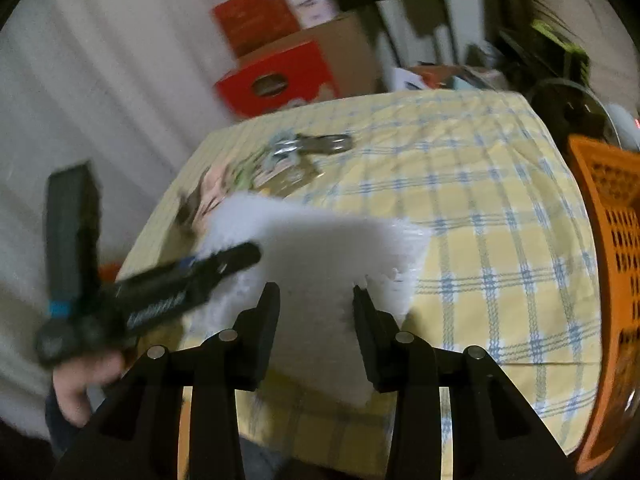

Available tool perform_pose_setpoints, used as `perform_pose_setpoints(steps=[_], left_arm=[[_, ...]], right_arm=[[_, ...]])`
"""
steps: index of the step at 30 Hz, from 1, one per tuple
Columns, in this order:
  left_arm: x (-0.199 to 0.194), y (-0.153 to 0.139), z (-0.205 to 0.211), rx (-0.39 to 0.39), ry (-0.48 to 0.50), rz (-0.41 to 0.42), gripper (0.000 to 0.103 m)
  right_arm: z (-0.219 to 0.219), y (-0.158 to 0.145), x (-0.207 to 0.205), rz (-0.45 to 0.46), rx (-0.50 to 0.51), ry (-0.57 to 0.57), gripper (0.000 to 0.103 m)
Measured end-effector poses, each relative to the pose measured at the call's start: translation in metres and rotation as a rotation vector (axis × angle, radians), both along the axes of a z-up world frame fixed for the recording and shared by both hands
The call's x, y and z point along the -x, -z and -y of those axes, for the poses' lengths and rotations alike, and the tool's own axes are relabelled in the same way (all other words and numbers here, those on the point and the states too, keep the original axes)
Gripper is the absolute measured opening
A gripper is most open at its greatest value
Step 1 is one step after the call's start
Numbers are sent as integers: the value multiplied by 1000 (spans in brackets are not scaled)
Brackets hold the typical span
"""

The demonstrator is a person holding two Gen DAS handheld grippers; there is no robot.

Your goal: Organize objects

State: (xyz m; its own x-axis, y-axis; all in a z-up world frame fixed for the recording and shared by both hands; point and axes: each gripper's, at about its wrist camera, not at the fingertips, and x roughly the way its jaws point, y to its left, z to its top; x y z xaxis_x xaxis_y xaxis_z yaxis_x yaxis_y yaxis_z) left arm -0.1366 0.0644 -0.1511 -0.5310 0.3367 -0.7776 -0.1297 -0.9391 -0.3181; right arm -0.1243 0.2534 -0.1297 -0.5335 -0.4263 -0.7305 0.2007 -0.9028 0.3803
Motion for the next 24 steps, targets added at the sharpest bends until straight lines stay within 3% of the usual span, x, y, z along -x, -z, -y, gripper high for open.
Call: perform_pose_setpoints(steps=[4, 6, 8, 11, 24], left_arm=[[0, 0, -1, 8, 5, -3, 35], [0, 0, -1, 12, 6, -3, 35], [-1, -1, -1, 20, 8, -9, 34], [-4, -6, -3, 35, 22, -30, 34], [-19, -34, -11, 97, 45, -128, 32]], right_arm=[[9, 15, 7, 27, -31, 16, 38], [9, 14, 6, -18, -25, 52, 38], [9, 14, 6, -48, -6, 77, 17], [10, 11, 6, -83, -28, 81, 7], [12, -9, -1, -156, -87, 89, 7]])
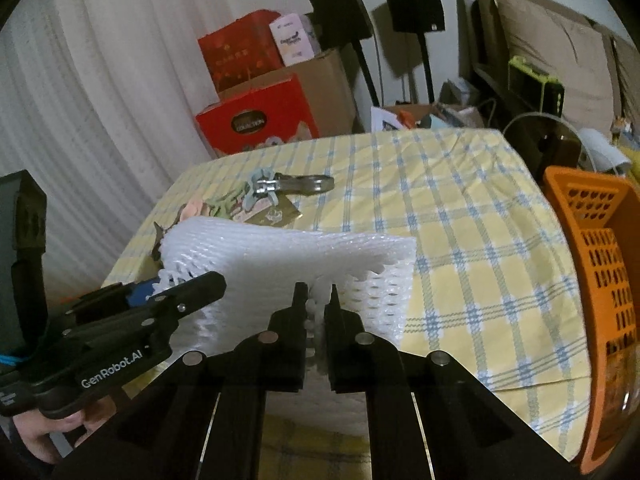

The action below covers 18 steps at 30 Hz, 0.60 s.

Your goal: Organize objects

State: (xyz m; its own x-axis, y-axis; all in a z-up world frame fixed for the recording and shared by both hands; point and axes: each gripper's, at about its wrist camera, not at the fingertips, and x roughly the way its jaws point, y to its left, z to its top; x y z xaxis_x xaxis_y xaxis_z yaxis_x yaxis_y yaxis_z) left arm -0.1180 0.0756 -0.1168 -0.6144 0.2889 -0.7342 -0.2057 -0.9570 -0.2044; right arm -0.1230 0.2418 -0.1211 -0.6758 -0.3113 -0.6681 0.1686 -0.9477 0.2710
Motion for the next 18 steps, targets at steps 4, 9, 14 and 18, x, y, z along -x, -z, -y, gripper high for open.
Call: perform_pose_setpoints(steps=[4, 9, 14, 18], left_arm=[[-3, -10, 3, -9, -20, -20, 24], [-12, -31, -2, -13, 5, -75, 20], [-23, -53, -3, -38, -8, -130, 16], [-31, -73, -1, -18, -26, -188, 15]], right_arm=[[-2, -6, -4, -28, -14, 3, 7], [-7, -17, -10, -58, -14, 16, 6], [-11, -35, -19, -96, -47, 42, 7], [-13, -50, -27, -133, -41, 42, 7]])
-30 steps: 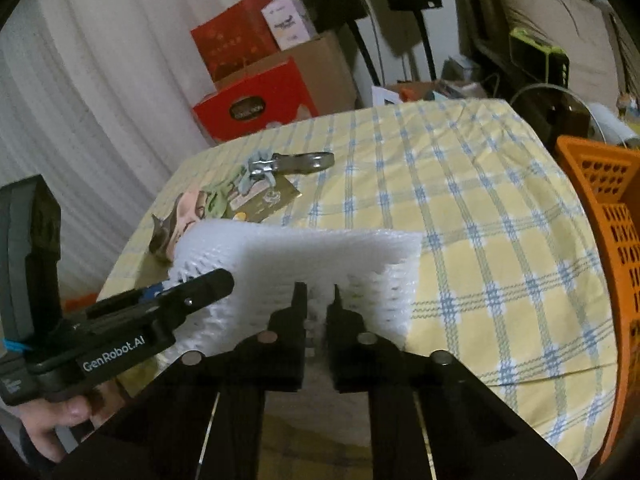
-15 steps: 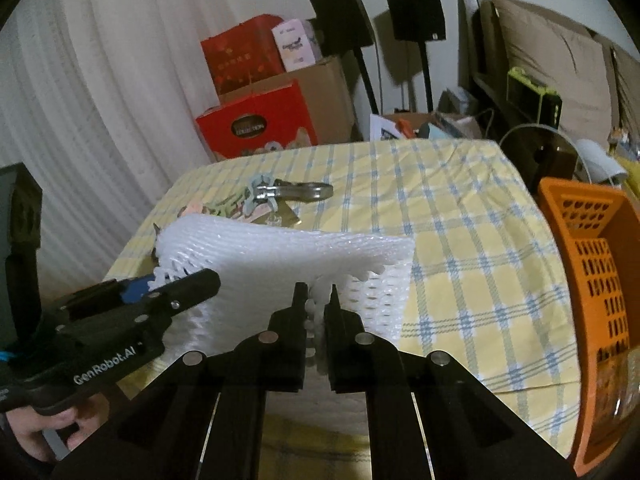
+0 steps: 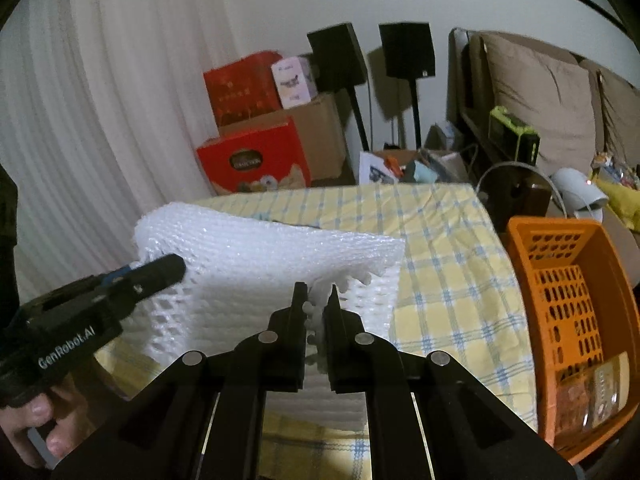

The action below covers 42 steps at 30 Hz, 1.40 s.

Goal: Organize objects
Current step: 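Lift the held mesh sheet with both grippers up from the table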

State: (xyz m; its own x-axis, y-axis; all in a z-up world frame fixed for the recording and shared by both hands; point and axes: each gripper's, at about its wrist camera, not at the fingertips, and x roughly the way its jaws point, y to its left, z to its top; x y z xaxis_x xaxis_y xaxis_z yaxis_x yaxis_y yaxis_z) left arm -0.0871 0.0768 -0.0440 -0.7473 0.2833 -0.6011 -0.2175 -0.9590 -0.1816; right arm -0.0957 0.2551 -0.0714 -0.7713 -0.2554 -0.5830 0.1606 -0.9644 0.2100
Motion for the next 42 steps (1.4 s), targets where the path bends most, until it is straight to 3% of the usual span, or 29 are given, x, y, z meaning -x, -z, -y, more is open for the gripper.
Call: perform_pose_setpoints(steps=[5, 20, 30, 37, 42], left_arm=[[-10, -17, -4, 42, -12, -42, 12], [-49, -61, -8, 50, -33, -158, 11], [-59, -62, -21, 110, -39, -177, 11], [-63, -49, -41, 219, -95, -217, 11], [-58, -38, -50, 243, -93, -210, 11]], right_arm=[[0, -25, -15, -59, 0, 1, 7], [3, -85, -63, -182, -59, 43, 6], [17, -89, -76, -205, -165, 87, 6], [18, -75, -70, -194, -203, 107, 6], [16, -65, -66, -182, -225, 125, 6]])
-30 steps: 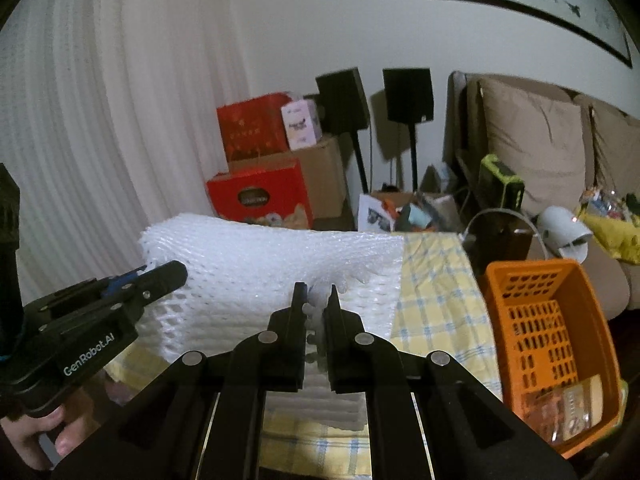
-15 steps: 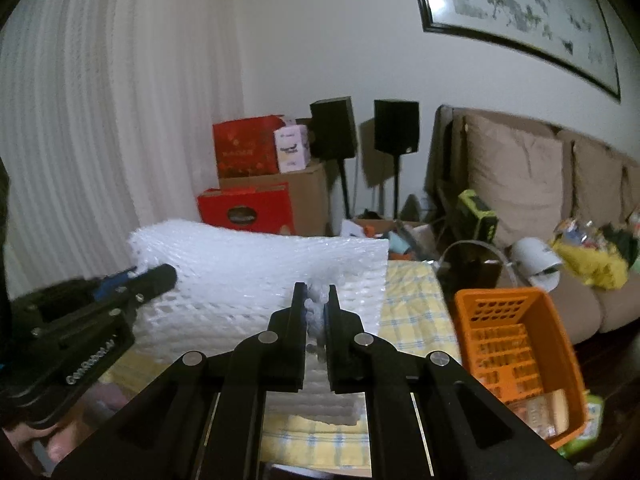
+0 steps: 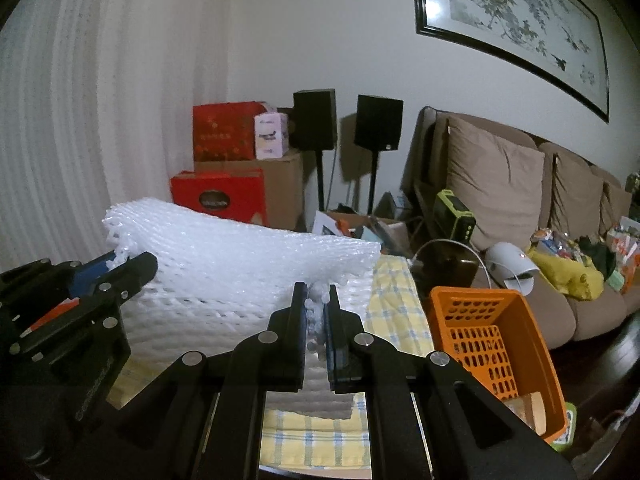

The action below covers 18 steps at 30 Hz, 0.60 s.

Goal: Organize objects
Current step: 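Lift the held mesh sheet with both grippers up from the table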

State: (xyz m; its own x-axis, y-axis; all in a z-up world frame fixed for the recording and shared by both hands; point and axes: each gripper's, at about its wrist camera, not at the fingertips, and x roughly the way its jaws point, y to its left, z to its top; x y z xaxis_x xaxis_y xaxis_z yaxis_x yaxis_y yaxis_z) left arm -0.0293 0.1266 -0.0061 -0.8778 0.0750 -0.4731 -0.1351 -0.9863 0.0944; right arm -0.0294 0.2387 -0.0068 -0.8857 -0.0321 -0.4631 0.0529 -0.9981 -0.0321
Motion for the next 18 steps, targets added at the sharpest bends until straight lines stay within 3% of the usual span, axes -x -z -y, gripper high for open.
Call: perform_pose_setpoints(steps=[11, 14, 18], left_arm=[[3, 10, -8, -10, 10, -1, 11], [3, 7, -6, -7, 10, 3, 11], [-5, -2, -12, 22, 4, -49, 11]], right_arm=[[-5, 16, 8, -1, -40, 42, 6], [4, 14, 5, -21, -102, 61, 7], [3, 9, -2, -49, -107, 66, 7]])
